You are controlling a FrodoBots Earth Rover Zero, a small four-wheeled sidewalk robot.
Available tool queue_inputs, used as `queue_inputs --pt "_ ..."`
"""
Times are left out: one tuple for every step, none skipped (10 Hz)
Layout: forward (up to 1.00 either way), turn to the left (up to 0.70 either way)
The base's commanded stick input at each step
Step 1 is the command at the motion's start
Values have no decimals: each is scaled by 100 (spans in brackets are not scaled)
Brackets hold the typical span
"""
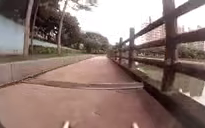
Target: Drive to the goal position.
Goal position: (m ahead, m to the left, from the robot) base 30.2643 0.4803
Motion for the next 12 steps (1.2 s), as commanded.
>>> queue_inputs --pt "70 -2" --pt "70 -2" --pt "70 0" --pt "70 0" --pt "70 0" --pt "70 0" --pt "70 -6" --pt "70 -16" --pt "70 -19" --pt "70 -15" --pt "70 0" --pt "70 0"
